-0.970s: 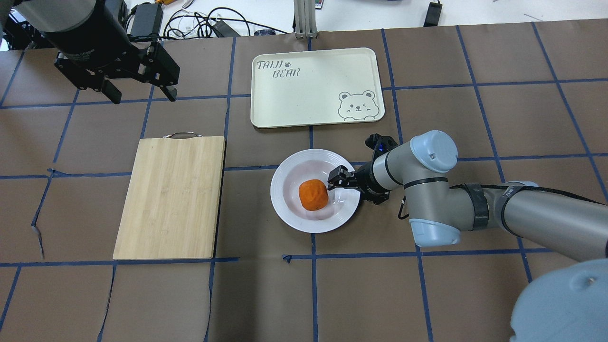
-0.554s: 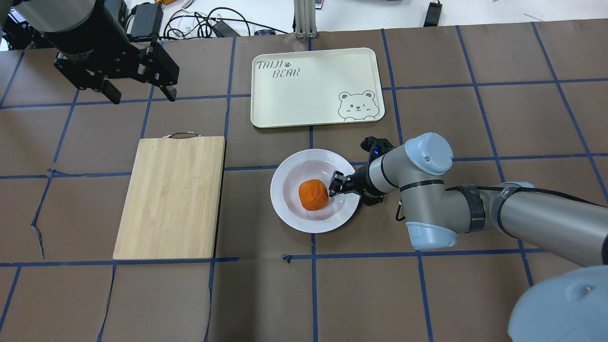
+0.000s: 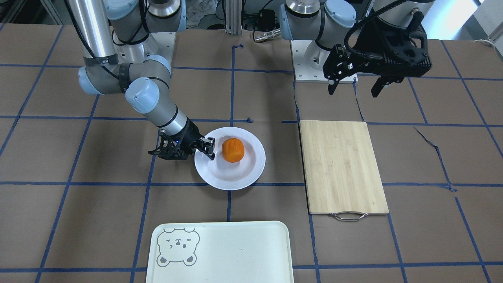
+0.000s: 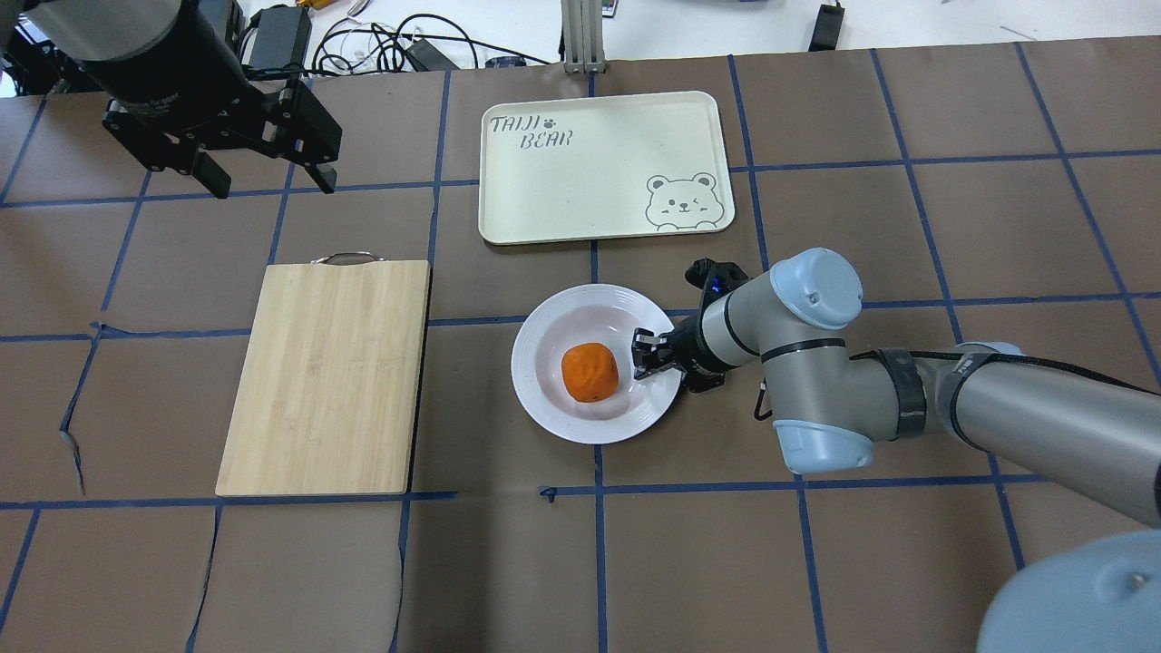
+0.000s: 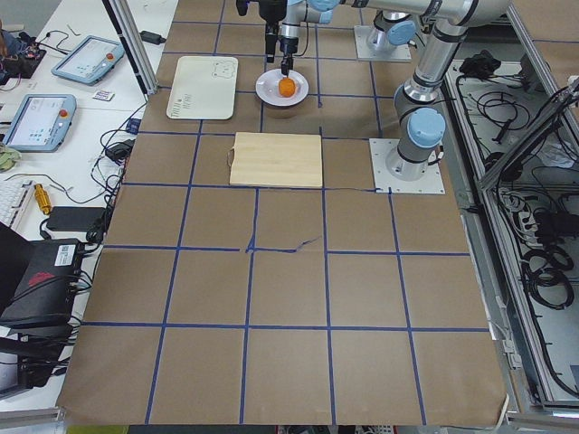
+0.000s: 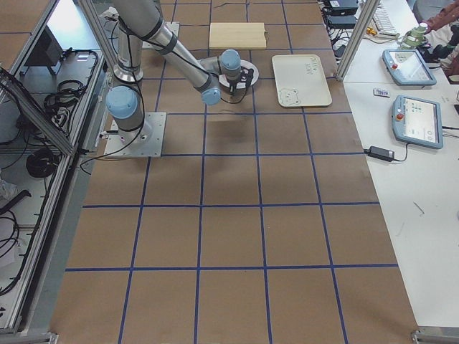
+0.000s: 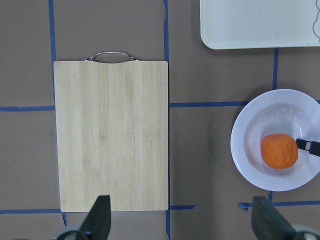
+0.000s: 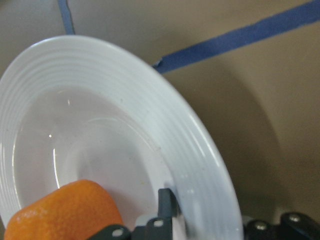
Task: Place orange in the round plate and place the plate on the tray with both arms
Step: 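Lift the plate with the right gripper and carry it onto the bear tray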
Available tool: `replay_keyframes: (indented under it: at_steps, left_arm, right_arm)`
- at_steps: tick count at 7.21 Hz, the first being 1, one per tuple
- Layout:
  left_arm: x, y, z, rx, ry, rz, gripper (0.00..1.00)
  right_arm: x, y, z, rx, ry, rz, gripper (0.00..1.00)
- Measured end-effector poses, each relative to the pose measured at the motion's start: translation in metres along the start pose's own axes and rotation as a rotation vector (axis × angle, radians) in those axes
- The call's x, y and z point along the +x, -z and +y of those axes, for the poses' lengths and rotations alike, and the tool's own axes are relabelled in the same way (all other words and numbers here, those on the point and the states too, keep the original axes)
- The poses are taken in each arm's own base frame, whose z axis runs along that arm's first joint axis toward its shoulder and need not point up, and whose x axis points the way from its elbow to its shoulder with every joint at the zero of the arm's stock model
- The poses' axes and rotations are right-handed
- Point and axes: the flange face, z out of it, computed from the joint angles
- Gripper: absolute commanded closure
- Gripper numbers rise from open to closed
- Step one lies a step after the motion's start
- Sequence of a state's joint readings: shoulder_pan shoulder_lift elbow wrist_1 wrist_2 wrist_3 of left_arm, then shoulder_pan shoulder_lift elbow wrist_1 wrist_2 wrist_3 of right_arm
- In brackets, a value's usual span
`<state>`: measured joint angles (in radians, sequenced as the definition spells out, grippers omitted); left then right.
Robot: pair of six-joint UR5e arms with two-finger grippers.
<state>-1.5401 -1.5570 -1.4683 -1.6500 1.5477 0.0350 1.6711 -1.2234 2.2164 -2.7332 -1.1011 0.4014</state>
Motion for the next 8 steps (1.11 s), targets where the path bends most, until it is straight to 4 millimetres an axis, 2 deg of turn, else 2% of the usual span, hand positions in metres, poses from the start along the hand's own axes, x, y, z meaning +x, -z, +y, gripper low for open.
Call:
replay_keyframes:
  at_steps: [2,5,6,8]
  left_arm:
    - [0.000,-0.001,0.000,-0.001,0.003,0.001,0.00]
    - [-0.001,-0.001,0.000,-0.002,0.003,0.000,0.00]
    - [-0.001,-0.001,0.000,-0.002,0.003,0.000,0.00]
    - [-0.001,-0.001,0.000,-0.002,0.002,0.001,0.00]
  right_arm:
    - [-0.008,0.011,-0.014,0.018,-0.014,-0.015,1.00]
    - [-0.018,0.028,-0.025,0.049,-0.016,-0.046,1.00]
    - [-0.027,0.039,-0.037,0.074,-0.013,-0.069,1.00]
    - [-0.045,0.073,-0.089,0.115,-0.026,-0.114,1.00]
